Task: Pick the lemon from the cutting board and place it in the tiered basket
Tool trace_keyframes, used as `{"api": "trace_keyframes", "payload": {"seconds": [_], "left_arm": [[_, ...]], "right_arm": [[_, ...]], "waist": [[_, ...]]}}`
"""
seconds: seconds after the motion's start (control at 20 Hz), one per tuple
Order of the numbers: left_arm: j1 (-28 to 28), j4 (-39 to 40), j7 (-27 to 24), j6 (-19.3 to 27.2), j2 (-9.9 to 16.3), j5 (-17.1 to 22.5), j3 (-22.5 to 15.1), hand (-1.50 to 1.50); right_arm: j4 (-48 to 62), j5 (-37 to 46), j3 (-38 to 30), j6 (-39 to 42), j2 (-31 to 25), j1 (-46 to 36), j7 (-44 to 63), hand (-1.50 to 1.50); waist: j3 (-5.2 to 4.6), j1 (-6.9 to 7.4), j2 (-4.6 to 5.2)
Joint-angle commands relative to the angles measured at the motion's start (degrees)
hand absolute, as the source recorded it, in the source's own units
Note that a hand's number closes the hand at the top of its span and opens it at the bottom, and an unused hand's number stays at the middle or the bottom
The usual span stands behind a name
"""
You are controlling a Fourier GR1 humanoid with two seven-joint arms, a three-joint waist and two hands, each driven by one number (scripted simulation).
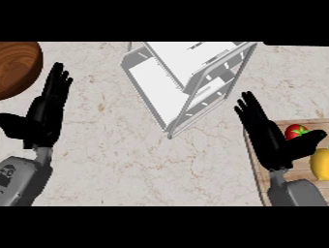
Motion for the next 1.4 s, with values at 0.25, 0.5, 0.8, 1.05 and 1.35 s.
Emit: {"api": "trace_keyframes", "payload": {"seconds": [0.25, 0.5, 0.8, 1.05, 1.35], "left_arm": [[3.7, 1.1, -0.5, -5.8, -0.6, -2.1, -6.7, 0.00], [6.0, 2.9, -1.3, -9.9, -3.6, -1.2, -10.0, 0.00], [7.9, 6.1, -4.7, -12.9, -2.2, -0.9, -7.4, 0.00], [7.5, 4.9, -2.4, -11.5, -2.3, -1.5, -8.2, 0.00], [6.6, 5.4, -2.9, -12.5, -2.0, -1.6, -8.0, 0.00]], "right_arm": [[8.0, 7.9, -19.6, -25.9, -9.0, -5.6, 2.1, -1.50], [15.1, 14.0, -21.1, -39.6, -4.3, -10.8, -3.1, -1.50], [10.3, 29.5, -10.1, -46.6, -15.3, -12.8, 14.5, -1.50], [14.3, 36.3, -2.9, -34.1, -27.7, -7.8, 30.6, -1.50], [13.5, 37.7, 5.1, -12.4, -37.9, -9.9, 48.8, -1.50]], "waist": [[-0.98, -4.32, 0.36], [-0.66, -1.39, 0.03], [-1.00, -2.02, -0.65], [-1.62, -2.83, -1.06], [-1.78, -1.69, -0.86]]}}
